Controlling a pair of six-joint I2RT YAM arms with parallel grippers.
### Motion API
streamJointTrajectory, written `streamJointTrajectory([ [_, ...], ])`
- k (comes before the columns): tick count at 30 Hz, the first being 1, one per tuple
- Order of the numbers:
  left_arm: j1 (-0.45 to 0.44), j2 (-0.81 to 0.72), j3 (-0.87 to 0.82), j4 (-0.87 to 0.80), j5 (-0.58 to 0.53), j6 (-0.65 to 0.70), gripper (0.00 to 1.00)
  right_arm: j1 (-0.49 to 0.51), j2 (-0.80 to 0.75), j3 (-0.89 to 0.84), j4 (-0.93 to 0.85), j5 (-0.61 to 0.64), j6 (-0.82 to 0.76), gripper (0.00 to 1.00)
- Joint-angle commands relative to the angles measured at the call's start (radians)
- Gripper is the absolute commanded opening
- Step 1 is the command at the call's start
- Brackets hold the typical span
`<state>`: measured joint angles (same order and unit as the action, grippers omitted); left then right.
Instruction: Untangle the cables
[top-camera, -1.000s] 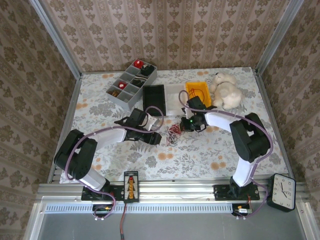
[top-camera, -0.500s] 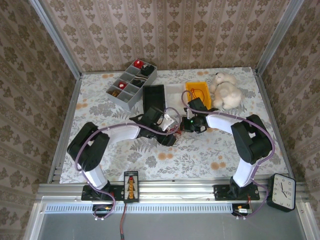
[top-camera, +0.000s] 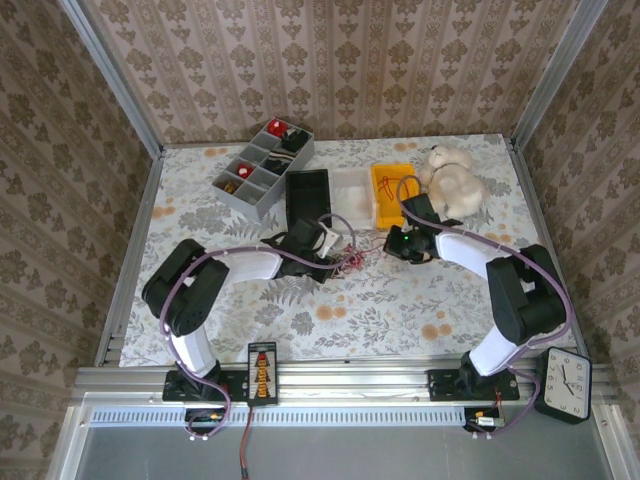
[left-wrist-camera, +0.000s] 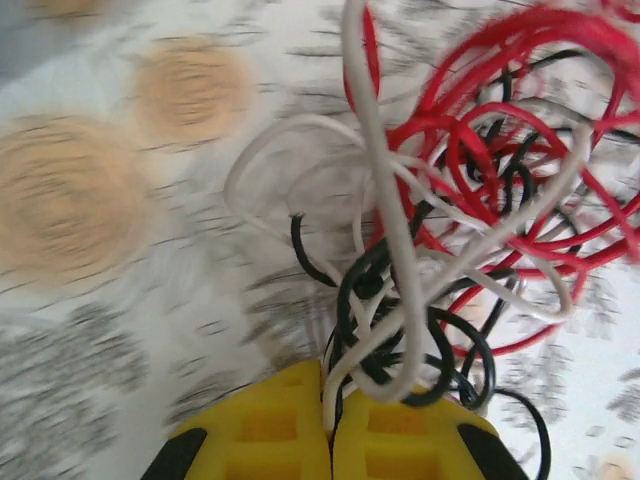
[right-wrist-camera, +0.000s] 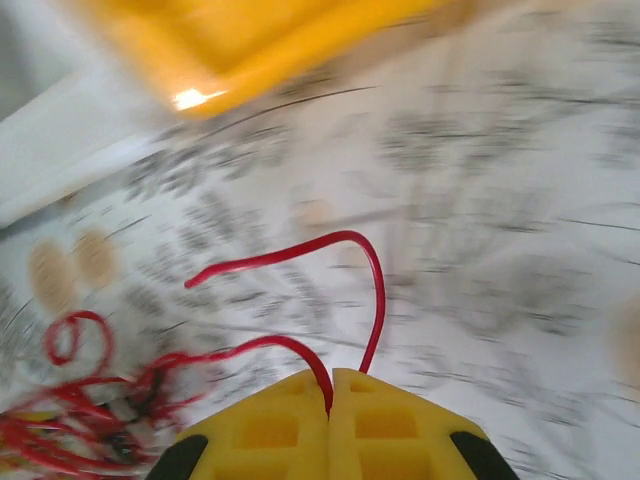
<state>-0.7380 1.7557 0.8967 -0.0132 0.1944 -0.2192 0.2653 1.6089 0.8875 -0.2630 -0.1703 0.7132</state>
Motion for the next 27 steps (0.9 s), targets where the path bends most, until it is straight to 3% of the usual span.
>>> streamJointTrajectory([
  [1,0.059,-0.031,-0.083,-0.036,-0.155,-0.116,0.0,-0.074,-0.069,-0.067,-0.097,0.196,0.149,0.0],
  [8,0.143,-0.074,-0.122,-0.13,-0.352,-0.259,0.0,-0.231,-0.198,-0.175,-0.154,0.277,0.237,0.0],
  [13,0.193,-0.071,-0.125,-0.167,-0.395,-0.327,0.0,-0.343,-0.272,-0.186,-0.189,0.296,0.225,0.0],
  [20,0.16,-0.077,-0.131,-0.06,-0.256,-0.227,0.0,-0.402,-0.356,-0.134,-0.156,0.259,0.086,0.0],
  [27,0.095,-0.059,-0.098,0.036,0.093,-0.082,0.0,-0.39,-0.467,0.019,-0.073,0.094,-0.073,0.0],
])
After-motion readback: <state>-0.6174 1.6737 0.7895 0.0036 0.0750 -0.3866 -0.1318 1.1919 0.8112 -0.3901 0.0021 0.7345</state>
